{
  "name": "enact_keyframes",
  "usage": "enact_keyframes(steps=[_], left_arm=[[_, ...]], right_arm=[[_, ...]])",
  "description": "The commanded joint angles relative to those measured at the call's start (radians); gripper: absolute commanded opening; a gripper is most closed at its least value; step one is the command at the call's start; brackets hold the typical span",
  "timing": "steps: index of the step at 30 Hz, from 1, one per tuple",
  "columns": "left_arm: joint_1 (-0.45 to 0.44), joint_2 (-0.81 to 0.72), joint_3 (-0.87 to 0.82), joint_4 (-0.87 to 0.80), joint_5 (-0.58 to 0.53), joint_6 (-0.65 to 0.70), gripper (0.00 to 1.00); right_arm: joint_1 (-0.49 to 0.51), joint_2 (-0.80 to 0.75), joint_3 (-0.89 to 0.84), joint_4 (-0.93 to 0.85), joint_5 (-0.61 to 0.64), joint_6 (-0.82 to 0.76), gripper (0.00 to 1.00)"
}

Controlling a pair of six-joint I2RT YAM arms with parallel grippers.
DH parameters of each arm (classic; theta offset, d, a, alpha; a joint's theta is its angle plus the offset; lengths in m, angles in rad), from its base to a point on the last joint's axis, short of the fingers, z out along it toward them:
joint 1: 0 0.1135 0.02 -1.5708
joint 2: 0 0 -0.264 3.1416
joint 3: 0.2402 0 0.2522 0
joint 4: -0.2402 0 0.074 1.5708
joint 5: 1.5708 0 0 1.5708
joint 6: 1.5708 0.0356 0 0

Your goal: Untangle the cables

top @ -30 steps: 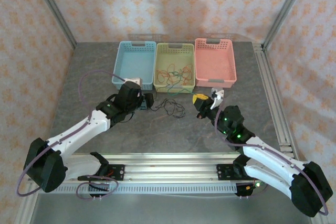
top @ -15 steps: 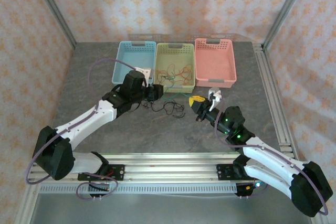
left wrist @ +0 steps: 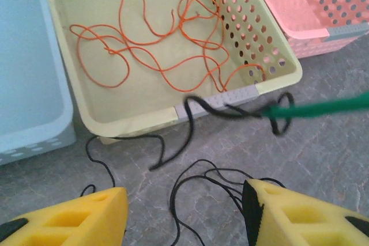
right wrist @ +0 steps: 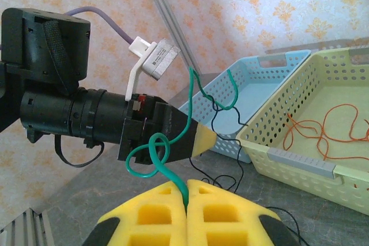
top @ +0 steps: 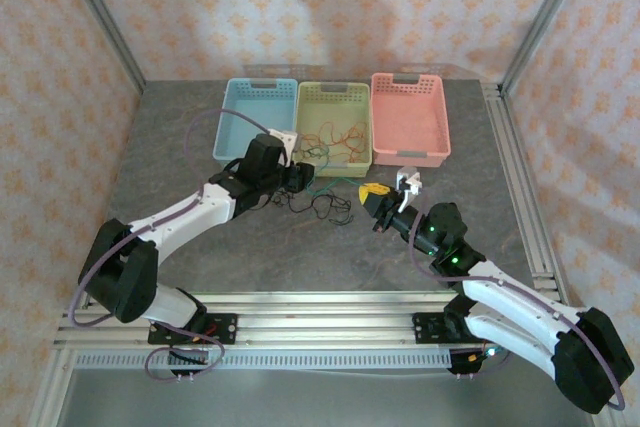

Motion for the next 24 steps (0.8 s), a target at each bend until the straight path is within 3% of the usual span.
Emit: enact_keyframes(steps=[1, 4, 12, 17, 24], left_arm=[[0.009, 0.031, 0.039, 0.069, -0.030, 0.027, 0.55], [0.010, 0.082, 0.079, 0.057, -0.021, 0.032, 0.53], [0.009, 0.075, 0.067, 0.099, -0.072, 0.025, 0.28], [0.009, 0.042, 0.039, 0.087, -0.093, 0.018, 0.02], [0.010, -0.023, -0.010, 0.037, -0.255, -0.016, 0.00]], right_arm=[[-0.003, 0.004, -0.007, 0.060, -0.016, -0.001, 0.00], [-0.003, 0.005, -0.007, 0.057, -0.014, -0.003, 0.00], [-0.003, 0.005, -0.004, 0.053, -0.016, -0.003, 0.00], [-0.003, 0.002, -0.006, 0.052, -0.011, -0.003, 0.00], [-0.003, -0.011, -0.004, 0.029, 0.019, -0.011, 0.00]])
